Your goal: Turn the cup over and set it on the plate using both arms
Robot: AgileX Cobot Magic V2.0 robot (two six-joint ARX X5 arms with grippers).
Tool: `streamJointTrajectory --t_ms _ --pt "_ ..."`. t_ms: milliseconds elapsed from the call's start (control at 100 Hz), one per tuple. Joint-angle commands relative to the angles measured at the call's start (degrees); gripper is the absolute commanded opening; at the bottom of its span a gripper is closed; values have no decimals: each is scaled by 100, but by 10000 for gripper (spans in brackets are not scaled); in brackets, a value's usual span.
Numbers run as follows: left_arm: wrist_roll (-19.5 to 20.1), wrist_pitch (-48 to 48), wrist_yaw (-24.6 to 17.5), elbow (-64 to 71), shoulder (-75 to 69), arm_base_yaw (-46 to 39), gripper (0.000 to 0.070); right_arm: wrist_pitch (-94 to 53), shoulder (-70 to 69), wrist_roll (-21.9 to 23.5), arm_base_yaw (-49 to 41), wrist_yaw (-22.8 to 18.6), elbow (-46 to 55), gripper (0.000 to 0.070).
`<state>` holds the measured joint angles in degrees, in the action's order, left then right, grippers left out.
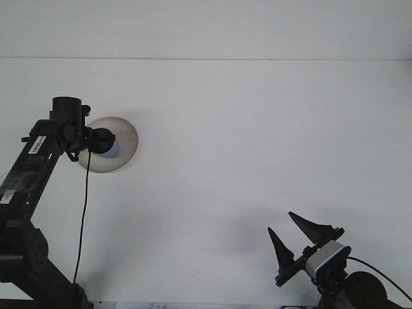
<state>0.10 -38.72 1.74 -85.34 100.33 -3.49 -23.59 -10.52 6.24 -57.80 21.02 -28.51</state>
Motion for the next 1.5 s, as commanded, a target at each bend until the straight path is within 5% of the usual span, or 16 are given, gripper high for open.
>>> streamJointTrajectory --t_ms 0,80,400,740,950,1100,1390,1440,1490 --pt "-35 26 -4 -188 114 -4 390 44 -7 -26 -72 7 -44 425" --pt "-35 -13 -7 -249 114 -2 473 44 -7 -26 -74 4 -44 426" --pt "-271 -55 -7 -833 -492 2 472 44 -7 -26 -74 4 -44 426" --pt "-531 -323 -269 -691 -2855 190 469 57 -7 -26 -72 7 -44 427" --pt "-680 273 -361 1196 -4826 970 469 81 -7 -26 -72 9 -44 427" --pt "-1373 688 -1126 2959 -6227 1703 468 70 -7 -26 -72 7 -44 428" --pt "-1764 852 -1123 4636 -7921 2229 460 79 -7 -26 -72 2 -44 424" --pt "-1757 835 -1123 4671 -8032 2229 422 74 -7 -26 -74 0 -44 369" --pt "-1753 835 -1123 4673 -8094 2229 245 52 -7 -24 -74 0 -44 199"
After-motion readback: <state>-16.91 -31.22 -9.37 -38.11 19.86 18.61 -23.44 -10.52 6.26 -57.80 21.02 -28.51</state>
